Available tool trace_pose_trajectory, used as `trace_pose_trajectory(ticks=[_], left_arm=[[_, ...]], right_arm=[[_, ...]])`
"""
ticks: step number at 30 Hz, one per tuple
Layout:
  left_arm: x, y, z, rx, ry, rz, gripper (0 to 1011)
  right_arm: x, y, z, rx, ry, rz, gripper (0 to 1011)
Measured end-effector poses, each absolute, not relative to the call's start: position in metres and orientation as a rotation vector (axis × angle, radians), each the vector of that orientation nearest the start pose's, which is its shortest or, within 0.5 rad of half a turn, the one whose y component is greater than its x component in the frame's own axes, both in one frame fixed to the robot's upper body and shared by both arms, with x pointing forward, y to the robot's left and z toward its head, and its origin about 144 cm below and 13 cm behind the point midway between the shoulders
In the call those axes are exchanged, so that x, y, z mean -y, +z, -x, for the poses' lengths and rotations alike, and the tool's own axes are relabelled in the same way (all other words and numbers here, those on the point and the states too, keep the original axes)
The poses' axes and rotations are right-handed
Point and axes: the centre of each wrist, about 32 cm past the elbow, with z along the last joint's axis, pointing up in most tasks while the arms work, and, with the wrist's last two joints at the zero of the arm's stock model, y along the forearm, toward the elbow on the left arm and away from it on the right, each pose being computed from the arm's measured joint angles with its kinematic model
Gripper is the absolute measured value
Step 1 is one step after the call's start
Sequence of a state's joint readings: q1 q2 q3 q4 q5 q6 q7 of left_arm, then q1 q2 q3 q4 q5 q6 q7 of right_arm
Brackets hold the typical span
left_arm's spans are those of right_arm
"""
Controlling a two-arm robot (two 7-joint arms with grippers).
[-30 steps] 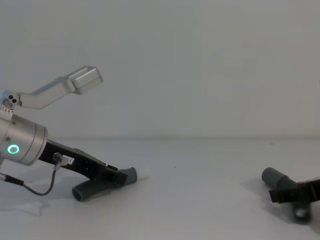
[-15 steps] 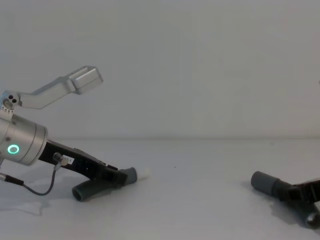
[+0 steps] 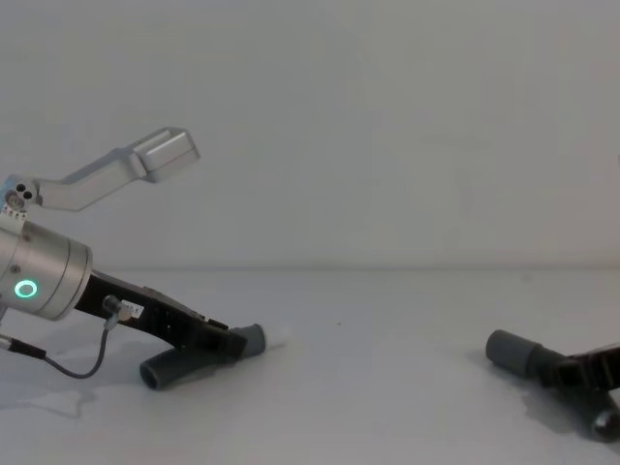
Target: Use both hands to pick up one end of the pipe from the table, align the ends, and insert them.
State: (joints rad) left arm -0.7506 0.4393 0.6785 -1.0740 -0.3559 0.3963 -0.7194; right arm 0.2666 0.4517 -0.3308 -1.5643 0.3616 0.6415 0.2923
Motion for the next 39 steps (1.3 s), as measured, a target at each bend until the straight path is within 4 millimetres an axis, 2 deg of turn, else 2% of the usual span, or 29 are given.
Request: trace_pose_trajectory(ticks=[10, 19, 39], left_arm=[[-0.258, 1.241, -0.623, -0.088, 0.606, -0.522, 347], [-0.261, 1.256, -0.628, 0.025, 0.566, -0.476, 347], [-0.268, 1.283, -0.647, 0.243, 0.325, -0.447, 347]], right_arm=[[0.267, 1.217, -0.509, -0.232, -0.995, 0.447, 274], [0.279, 1.232, -0.502, -0.118, -0.95, 0.381, 274], [0.304, 1.259, -0.497, 0.066, -0.706, 0.359, 275]])
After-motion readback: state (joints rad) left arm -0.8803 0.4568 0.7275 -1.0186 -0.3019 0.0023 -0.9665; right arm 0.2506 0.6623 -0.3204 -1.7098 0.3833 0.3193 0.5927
